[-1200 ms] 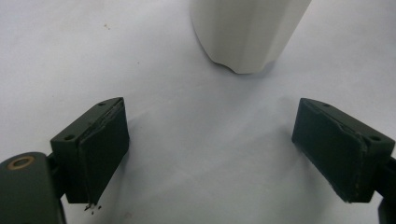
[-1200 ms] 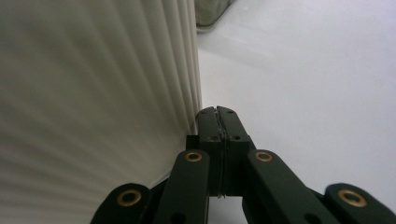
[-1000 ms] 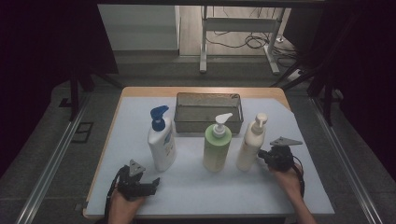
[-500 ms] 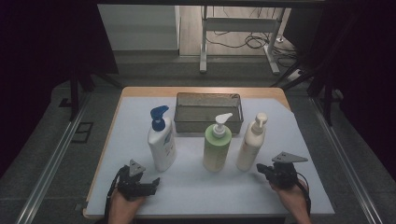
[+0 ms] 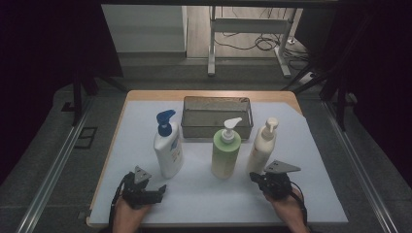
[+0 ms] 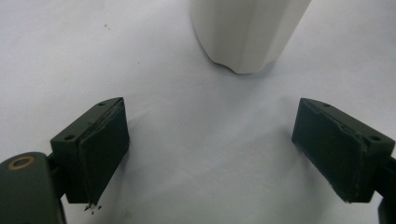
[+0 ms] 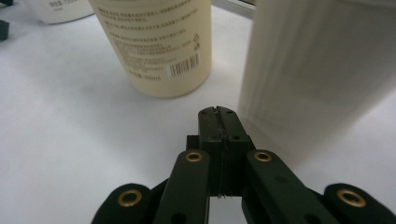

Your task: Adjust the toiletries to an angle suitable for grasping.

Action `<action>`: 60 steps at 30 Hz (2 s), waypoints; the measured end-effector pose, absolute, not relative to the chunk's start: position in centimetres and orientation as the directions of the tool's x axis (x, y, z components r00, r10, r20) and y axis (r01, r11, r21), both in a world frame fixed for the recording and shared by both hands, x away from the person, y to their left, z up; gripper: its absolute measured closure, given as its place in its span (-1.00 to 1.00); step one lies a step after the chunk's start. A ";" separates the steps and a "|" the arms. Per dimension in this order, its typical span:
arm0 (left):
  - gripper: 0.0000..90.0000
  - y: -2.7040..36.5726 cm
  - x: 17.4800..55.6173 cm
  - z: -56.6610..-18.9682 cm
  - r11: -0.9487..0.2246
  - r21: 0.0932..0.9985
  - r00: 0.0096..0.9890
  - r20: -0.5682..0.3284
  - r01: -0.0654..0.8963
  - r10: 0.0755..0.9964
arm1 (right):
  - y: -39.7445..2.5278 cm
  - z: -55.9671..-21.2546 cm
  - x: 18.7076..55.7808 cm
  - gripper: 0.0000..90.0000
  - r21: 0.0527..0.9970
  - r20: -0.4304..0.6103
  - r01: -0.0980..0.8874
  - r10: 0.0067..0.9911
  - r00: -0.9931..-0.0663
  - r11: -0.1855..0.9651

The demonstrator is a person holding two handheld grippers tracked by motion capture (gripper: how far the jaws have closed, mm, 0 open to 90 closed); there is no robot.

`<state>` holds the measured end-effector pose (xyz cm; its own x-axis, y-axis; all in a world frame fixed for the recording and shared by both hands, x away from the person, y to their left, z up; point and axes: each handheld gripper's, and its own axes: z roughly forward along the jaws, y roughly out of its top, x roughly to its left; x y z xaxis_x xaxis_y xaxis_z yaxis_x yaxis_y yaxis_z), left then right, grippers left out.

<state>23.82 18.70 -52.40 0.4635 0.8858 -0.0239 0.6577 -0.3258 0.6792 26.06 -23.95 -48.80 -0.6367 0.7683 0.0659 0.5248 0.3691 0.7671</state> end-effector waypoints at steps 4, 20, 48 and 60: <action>-0.76 18.7 23.8 -52.4 -0.325 0.679 0.463 -0.024 0.658 0.886 | -22.8 -49.0 26.5 1.00 0.770 0.041 0.522 0.787 -0.616 0.368; -0.76 18.7 23.8 -52.4 -0.325 0.679 0.463 -0.024 0.658 0.886 | -23.1 -49.6 26.8 1.00 0.760 -0.006 0.532 0.822 -0.570 0.374; -0.76 18.7 23.8 -52.4 -0.325 0.679 0.463 -0.024 0.658 0.886 | -29.2 -49.8 28.1 1.00 0.741 0.015 0.593 0.876 -0.483 0.314; -0.76 18.7 23.8 -52.4 -0.326 0.679 0.464 -0.024 0.658 0.886 | -29.1 -48.9 27.1 0.69 0.748 0.025 0.573 0.849 -0.528 0.335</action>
